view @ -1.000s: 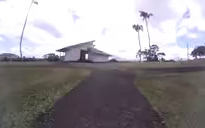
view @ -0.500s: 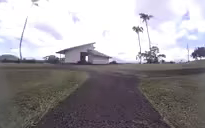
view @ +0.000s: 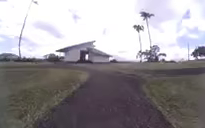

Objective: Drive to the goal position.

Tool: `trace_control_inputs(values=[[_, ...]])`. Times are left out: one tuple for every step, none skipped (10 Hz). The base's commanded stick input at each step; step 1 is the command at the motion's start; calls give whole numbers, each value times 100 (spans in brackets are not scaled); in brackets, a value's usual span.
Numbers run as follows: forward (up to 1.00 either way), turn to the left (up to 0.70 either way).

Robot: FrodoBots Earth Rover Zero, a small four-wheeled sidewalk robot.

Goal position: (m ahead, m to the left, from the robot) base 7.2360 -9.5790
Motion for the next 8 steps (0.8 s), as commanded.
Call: trace_control_inputs(values=[[50,0],[50,0],[50,0],[50,0],[50,-3],[50,-30],[50,-50],[50,-50]])
